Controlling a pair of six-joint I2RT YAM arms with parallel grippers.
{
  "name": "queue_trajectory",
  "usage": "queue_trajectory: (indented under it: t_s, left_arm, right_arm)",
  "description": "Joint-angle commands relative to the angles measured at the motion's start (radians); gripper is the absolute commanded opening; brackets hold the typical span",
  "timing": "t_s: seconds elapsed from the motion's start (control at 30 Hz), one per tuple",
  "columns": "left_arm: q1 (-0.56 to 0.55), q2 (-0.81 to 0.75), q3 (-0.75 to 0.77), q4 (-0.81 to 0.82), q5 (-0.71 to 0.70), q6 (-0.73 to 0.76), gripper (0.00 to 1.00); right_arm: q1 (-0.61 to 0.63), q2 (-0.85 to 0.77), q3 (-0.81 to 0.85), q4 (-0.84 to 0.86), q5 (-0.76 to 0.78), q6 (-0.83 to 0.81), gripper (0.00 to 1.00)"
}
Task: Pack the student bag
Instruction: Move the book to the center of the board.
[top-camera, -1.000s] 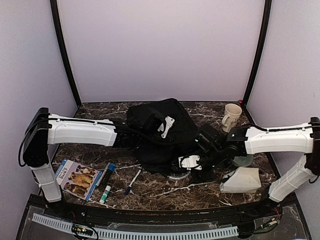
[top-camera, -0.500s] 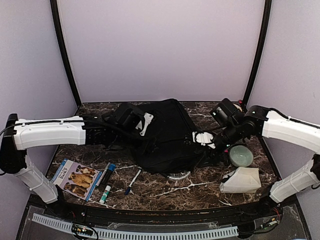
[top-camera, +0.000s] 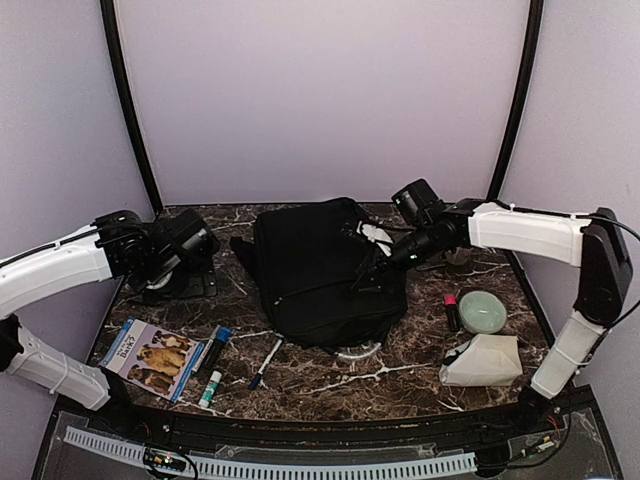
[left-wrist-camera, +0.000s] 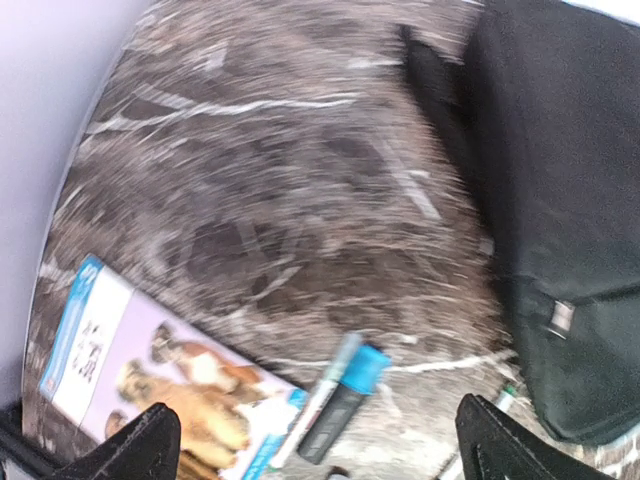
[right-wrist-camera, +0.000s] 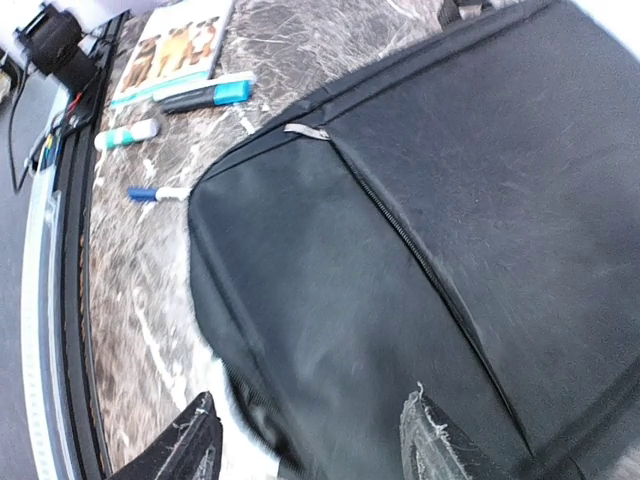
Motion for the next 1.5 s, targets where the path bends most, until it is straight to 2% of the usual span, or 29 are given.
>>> queue_trajectory:
  t_s: [0.0,0.27,0.43,0.6,0.67,0.8,1.0,1.27,1.47]
  left_arm:
    - [0.08,-0.134,-0.116,-0.161,-0.025,-0.251,0.99]
    - [0.24,-0.365,-0.313,-0.155,0.028,-0.403,0.99]
    - [0.354,-0.397,-0.384,-0.124,0.083,-0.39,0.99]
    - [0.401,-0.432,-0.459,-0.141,0.106,-0.488,0.99]
    - [0.439,-0.441,-0.486,-0.124,0.112,-0.481,0.99]
    - [0.538,-0.426,-0.524,-0.067,0.173,-0.427,0.97]
    - [0.648,-0.374,-0.593,-0.01,0.282,-0.451,0.97]
    - [0.669,-0.322,-0.664,0.096,0.356,-0.485,0.96]
    - [0.677,-0.229,-0.684,0.217,0.376,-0.441,0.96]
  right_arm:
    - [-0.014,0.141,0.058,0.099,-0.093,0.111,0.6]
    - [-0.015,0.192,0.013,0.116,-0.089,0.117,0.6]
    - [-0.013,0.19,0.004,0.111,-0.102,0.112,0.61]
    - [-0.015,0.197,0.003,0.096,-0.108,0.096,0.61]
    - [-0.014,0.198,0.004,0.09,-0.111,0.092,0.61]
    - [-0.015,0.204,0.014,0.061,-0.114,0.075,0.61]
    - [-0.014,0.21,0.021,0.036,-0.109,0.054,0.61]
    - [-0.015,0.229,0.05,-0.03,-0.081,0.002,0.61]
    - [-0.014,0.234,0.062,-0.058,-0.077,-0.01,0.61]
